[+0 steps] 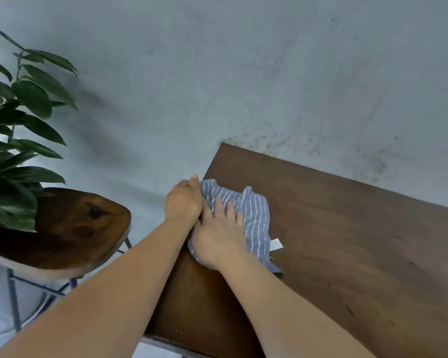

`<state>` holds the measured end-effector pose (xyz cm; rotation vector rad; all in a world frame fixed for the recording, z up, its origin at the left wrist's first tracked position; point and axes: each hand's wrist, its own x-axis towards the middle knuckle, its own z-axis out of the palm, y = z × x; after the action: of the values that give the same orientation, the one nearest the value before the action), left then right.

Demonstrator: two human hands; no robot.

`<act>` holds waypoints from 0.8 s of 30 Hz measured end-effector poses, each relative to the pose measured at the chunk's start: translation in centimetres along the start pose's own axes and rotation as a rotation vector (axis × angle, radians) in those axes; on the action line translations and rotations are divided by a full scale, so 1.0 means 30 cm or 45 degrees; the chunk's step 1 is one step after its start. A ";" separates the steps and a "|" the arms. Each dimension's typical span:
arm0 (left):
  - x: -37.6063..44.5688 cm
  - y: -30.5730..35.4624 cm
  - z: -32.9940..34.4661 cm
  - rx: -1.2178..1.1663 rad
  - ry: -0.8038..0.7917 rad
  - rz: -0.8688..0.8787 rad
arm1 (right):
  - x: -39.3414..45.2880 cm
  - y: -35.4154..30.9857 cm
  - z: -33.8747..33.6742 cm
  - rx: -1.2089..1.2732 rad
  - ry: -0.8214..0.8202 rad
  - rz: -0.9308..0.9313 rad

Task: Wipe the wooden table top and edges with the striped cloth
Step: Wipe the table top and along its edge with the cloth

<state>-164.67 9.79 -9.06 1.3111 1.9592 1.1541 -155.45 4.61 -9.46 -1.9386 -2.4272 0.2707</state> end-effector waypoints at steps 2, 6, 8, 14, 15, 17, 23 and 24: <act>-0.011 -0.009 -0.006 -0.104 0.123 0.053 | -0.098 -0.039 0.014 0.021 0.033 0.025; -0.070 -0.013 -0.018 0.040 0.272 0.336 | -0.275 -0.047 0.029 0.075 0.059 -0.076; -0.111 -0.017 -0.012 0.174 0.243 0.451 | -0.343 0.003 0.029 0.073 0.093 -0.145; -0.374 0.042 0.066 0.545 0.034 0.565 | -0.502 0.436 -0.012 0.036 0.144 -0.029; -0.424 0.056 0.088 0.645 -0.029 0.523 | -0.533 0.533 -0.023 0.027 0.160 0.018; -0.504 0.070 0.130 0.844 -0.162 0.455 | -0.598 0.736 -0.059 0.007 0.158 0.123; -0.557 0.075 0.147 1.031 -0.218 0.429 | -0.606 1.083 -0.099 -0.090 0.179 0.527; -0.556 0.077 0.151 1.028 -0.205 0.428 | -0.575 1.068 -0.098 -0.026 0.244 0.613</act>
<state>-153.30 -3.42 -10.06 2.1165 2.2178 0.3266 -120.22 -4.97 -9.81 -2.4076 -1.8301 0.0605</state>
